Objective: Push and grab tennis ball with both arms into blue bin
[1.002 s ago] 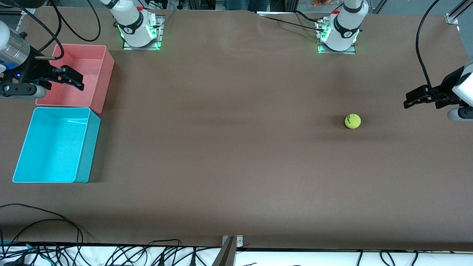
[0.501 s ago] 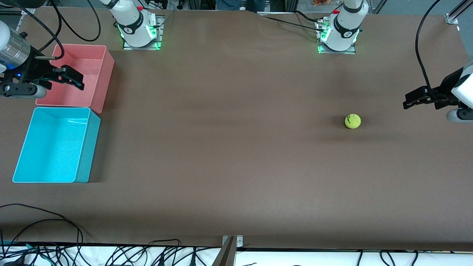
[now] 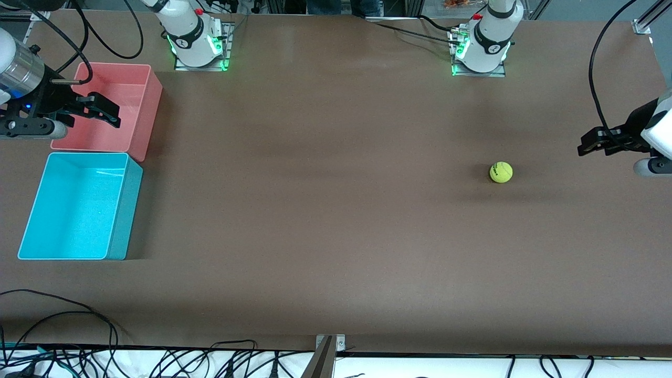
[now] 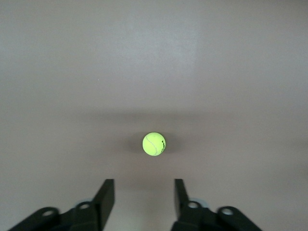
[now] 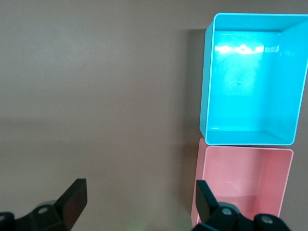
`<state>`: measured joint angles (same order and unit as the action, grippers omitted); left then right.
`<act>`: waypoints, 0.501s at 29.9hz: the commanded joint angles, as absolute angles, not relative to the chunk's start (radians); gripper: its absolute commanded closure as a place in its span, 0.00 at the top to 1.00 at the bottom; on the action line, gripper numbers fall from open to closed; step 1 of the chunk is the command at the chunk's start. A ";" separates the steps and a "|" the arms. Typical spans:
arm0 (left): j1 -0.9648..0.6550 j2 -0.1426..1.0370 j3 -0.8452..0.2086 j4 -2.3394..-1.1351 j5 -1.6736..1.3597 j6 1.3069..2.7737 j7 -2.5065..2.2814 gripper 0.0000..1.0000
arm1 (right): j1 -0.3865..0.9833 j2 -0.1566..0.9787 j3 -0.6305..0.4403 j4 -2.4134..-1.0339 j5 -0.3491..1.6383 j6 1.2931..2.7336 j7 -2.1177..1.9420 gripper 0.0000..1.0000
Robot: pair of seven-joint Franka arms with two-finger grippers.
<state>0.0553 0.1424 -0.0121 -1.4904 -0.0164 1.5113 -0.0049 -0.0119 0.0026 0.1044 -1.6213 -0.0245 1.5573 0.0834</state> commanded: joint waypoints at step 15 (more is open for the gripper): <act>0.055 0.155 -0.018 -1.470 -0.037 1.485 -0.284 0.00 | -0.018 -0.009 0.118 -1.620 -0.034 1.545 0.100 1.00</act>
<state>0.0545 0.1438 -0.0160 -1.4904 -0.0177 1.5076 -0.1716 -0.0116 0.0025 0.1062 -1.6213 -0.0245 1.5572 0.0834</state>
